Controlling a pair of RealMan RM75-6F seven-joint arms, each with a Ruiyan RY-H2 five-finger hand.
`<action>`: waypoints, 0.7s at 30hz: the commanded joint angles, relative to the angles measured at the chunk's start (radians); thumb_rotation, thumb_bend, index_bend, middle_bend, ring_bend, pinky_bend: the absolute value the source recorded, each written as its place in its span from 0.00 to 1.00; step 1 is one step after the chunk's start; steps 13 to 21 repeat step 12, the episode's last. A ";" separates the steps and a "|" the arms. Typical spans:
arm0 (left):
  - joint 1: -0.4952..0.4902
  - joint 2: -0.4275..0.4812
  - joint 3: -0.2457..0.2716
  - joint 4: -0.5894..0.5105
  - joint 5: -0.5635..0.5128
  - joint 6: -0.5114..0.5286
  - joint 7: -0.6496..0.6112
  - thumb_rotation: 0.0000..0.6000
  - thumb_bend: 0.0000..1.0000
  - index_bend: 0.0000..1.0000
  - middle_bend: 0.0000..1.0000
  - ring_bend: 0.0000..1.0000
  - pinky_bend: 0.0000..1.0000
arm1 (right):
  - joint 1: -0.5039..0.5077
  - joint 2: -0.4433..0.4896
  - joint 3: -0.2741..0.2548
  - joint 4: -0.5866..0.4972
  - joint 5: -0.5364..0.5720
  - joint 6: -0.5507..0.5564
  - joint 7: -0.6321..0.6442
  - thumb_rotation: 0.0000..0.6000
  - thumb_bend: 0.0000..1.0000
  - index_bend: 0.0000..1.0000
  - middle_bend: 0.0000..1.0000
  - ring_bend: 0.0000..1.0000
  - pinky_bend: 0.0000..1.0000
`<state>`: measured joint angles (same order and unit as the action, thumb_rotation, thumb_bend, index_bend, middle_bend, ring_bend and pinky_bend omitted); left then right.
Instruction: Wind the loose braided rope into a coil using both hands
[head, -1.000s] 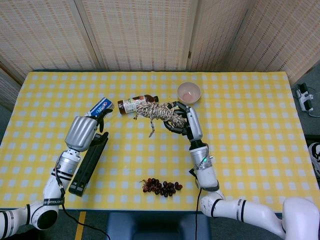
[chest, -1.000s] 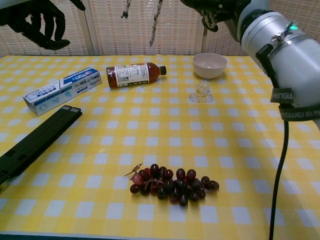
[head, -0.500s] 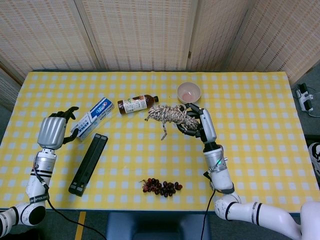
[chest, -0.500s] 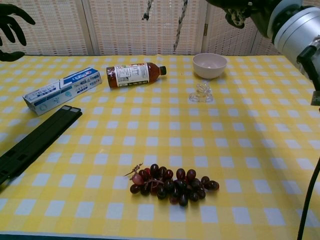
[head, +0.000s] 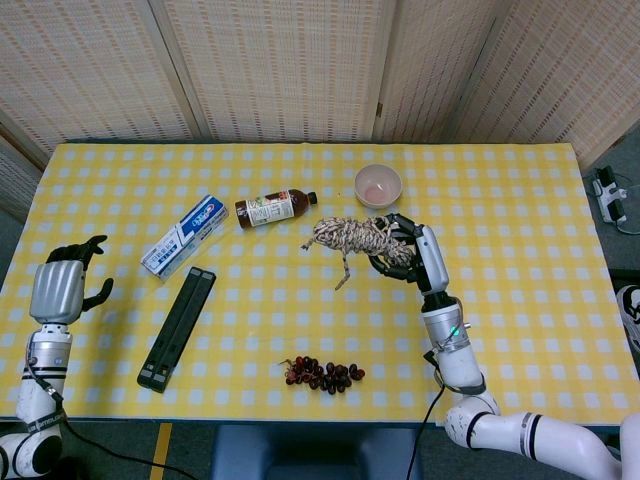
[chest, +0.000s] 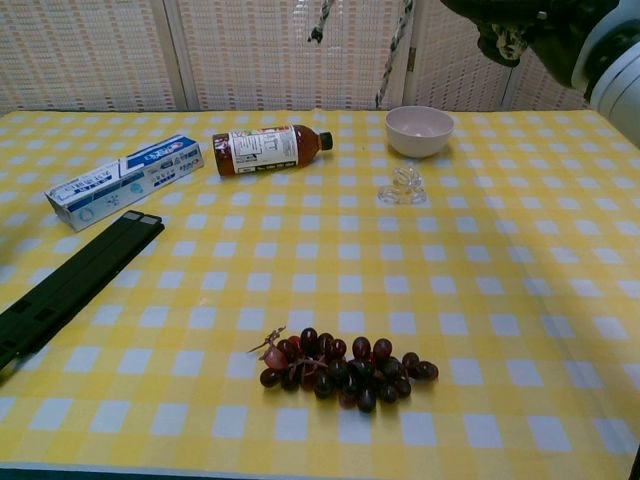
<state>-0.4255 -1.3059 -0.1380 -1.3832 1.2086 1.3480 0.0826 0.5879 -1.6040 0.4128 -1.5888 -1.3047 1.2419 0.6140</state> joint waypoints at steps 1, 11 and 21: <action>0.049 0.037 0.034 -0.048 0.035 0.028 -0.038 1.00 0.37 0.22 0.35 0.28 0.26 | -0.005 0.007 -0.008 -0.002 -0.004 -0.002 0.005 1.00 0.66 1.00 0.86 0.98 0.90; 0.160 0.067 0.089 -0.137 0.137 0.156 -0.024 1.00 0.36 0.21 0.32 0.26 0.23 | -0.024 0.018 -0.029 -0.001 -0.009 -0.004 0.035 1.00 0.66 1.00 0.86 0.99 0.90; 0.167 0.065 0.091 -0.138 0.142 0.162 -0.021 1.00 0.36 0.21 0.32 0.26 0.23 | -0.024 0.019 -0.030 0.000 -0.009 -0.004 0.038 1.00 0.66 1.00 0.86 0.99 0.90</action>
